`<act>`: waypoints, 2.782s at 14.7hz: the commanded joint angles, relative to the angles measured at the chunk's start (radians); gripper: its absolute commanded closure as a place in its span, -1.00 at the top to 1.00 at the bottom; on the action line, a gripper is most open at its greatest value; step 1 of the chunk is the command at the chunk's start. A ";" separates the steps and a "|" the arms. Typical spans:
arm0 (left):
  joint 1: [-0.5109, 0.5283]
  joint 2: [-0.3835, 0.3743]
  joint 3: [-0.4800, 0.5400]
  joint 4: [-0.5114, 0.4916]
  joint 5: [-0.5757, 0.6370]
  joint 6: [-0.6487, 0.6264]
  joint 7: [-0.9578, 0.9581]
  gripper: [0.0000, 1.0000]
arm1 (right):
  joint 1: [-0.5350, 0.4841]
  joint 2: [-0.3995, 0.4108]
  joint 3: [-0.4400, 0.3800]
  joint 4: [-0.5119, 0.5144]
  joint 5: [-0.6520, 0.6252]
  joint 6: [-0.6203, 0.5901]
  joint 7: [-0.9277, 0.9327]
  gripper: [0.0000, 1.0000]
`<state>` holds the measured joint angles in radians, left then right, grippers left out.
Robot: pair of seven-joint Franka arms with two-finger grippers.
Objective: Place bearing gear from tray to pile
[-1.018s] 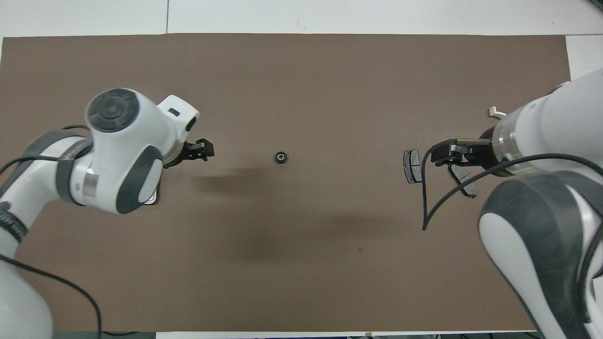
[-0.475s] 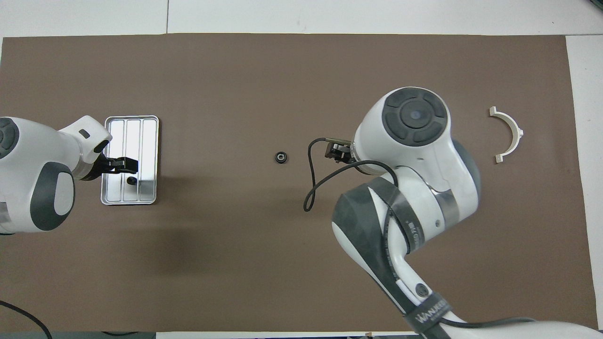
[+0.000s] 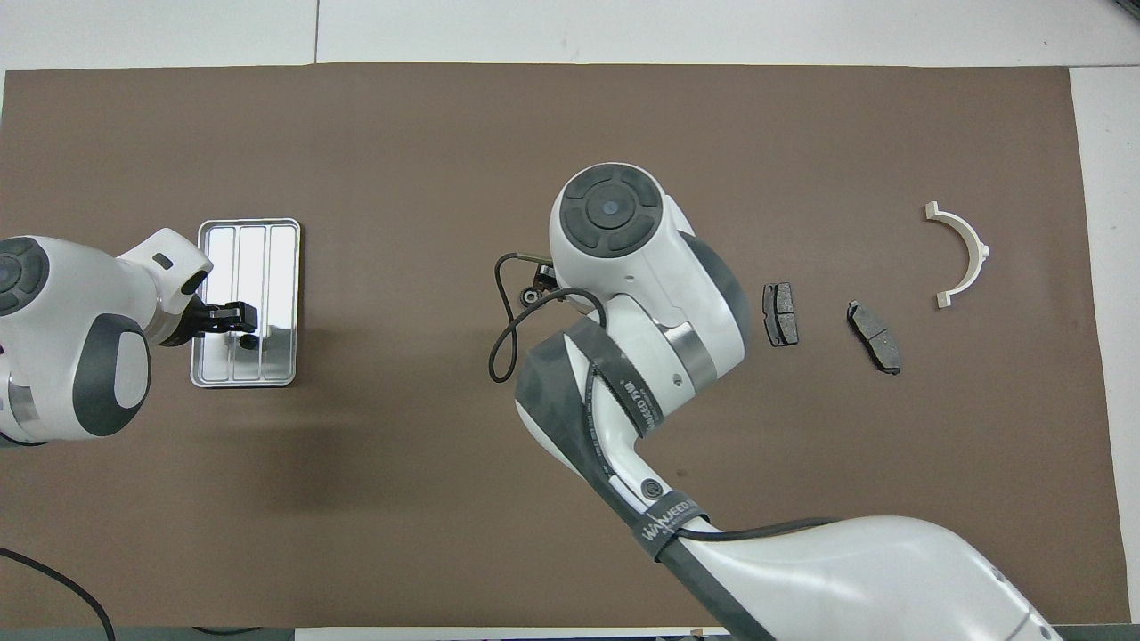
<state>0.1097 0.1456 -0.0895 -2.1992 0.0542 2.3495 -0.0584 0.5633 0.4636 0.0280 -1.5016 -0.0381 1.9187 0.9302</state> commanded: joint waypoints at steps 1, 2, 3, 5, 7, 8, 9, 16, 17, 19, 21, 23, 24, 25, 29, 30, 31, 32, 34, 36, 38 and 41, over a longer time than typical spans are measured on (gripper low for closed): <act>-0.001 -0.009 -0.010 -0.046 -0.007 0.059 -0.070 0.19 | 0.052 0.173 -0.002 0.176 -0.063 -0.017 0.125 1.00; -0.001 -0.009 -0.010 -0.056 -0.007 0.071 -0.083 0.16 | 0.053 0.197 -0.002 0.200 -0.063 -0.012 0.133 1.00; -0.002 -0.011 -0.010 -0.063 -0.007 0.071 -0.090 0.15 | 0.053 0.211 -0.002 0.217 -0.062 -0.007 0.134 1.00; -0.002 -0.015 -0.010 -0.074 -0.007 0.070 -0.089 0.15 | 0.069 0.251 -0.002 0.256 -0.057 0.026 0.154 1.00; -0.002 -0.018 -0.012 -0.083 -0.007 0.068 -0.092 0.15 | 0.064 0.266 0.000 0.258 -0.048 0.081 0.156 1.00; -0.002 -0.020 -0.013 -0.089 -0.007 0.070 -0.093 0.15 | 0.069 0.273 0.000 0.259 -0.046 0.098 0.156 1.00; -0.004 -0.020 -0.013 -0.091 -0.007 0.068 -0.095 0.15 | 0.070 0.282 0.000 0.258 -0.046 0.121 0.156 1.00; -0.018 -0.023 -0.015 -0.103 -0.007 0.068 -0.109 -0.14 | 0.057 0.300 0.021 0.235 -0.008 0.144 0.133 0.97; -0.018 -0.026 -0.015 -0.108 -0.008 0.068 -0.107 -0.28 | 0.055 0.300 0.021 0.221 0.007 0.146 0.118 0.95; -0.018 -0.027 -0.015 -0.109 -0.008 0.068 -0.107 -0.70 | 0.058 0.300 0.021 0.199 0.021 0.158 0.105 0.94; -0.016 -0.027 -0.015 -0.103 -0.008 0.060 -0.104 -0.95 | 0.061 0.300 0.021 0.188 0.021 0.160 0.102 0.93; -0.012 -0.021 -0.015 -0.045 -0.008 0.015 -0.103 -0.97 | 0.061 0.300 0.021 0.178 0.023 0.158 0.096 0.88; -0.013 -0.021 -0.015 0.002 -0.010 -0.031 -0.104 -0.96 | 0.060 0.300 0.021 0.175 0.021 0.157 0.096 0.81; -0.016 -0.020 -0.015 0.054 -0.022 -0.080 -0.107 -0.95 | 0.060 0.300 0.021 0.176 0.021 0.152 0.096 0.72; -0.013 -0.018 -0.013 0.164 -0.079 -0.186 -0.109 -0.95 | 0.058 0.300 0.021 0.184 0.014 0.140 0.098 0.56; -0.013 -0.020 -0.013 0.168 -0.079 -0.188 -0.110 -0.95 | 0.060 0.300 0.021 0.184 0.012 0.140 0.099 0.49; -0.016 -0.020 -0.015 0.179 -0.082 -0.191 -0.112 -0.95 | 0.061 0.300 0.021 0.184 0.011 0.144 0.099 0.44; -0.016 -0.020 -0.013 0.191 -0.088 -0.202 -0.112 -0.94 | 0.063 0.300 0.020 0.184 0.009 0.146 0.099 0.35; -0.018 -0.020 -0.013 0.211 -0.097 -0.231 -0.113 -0.92 | 0.063 0.300 0.020 0.184 0.007 0.146 0.099 0.04; -0.018 -0.023 -0.015 0.211 -0.097 -0.234 -0.116 -0.90 | 0.064 0.300 0.020 0.182 0.007 0.151 0.102 -0.23; -0.018 -0.024 -0.015 0.211 -0.097 -0.234 -0.120 -0.89 | 0.064 0.300 0.020 0.182 0.007 0.152 0.104 -0.46; -0.019 -0.024 -0.015 0.211 -0.097 -0.234 -0.123 -0.88 | 0.064 0.300 0.020 0.181 0.007 0.154 0.107 -0.63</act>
<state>0.1005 0.1318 -0.1112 -1.9951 -0.0261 2.1423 -0.1708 0.6334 0.7619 0.0439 -1.3019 -0.0387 2.0611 1.0562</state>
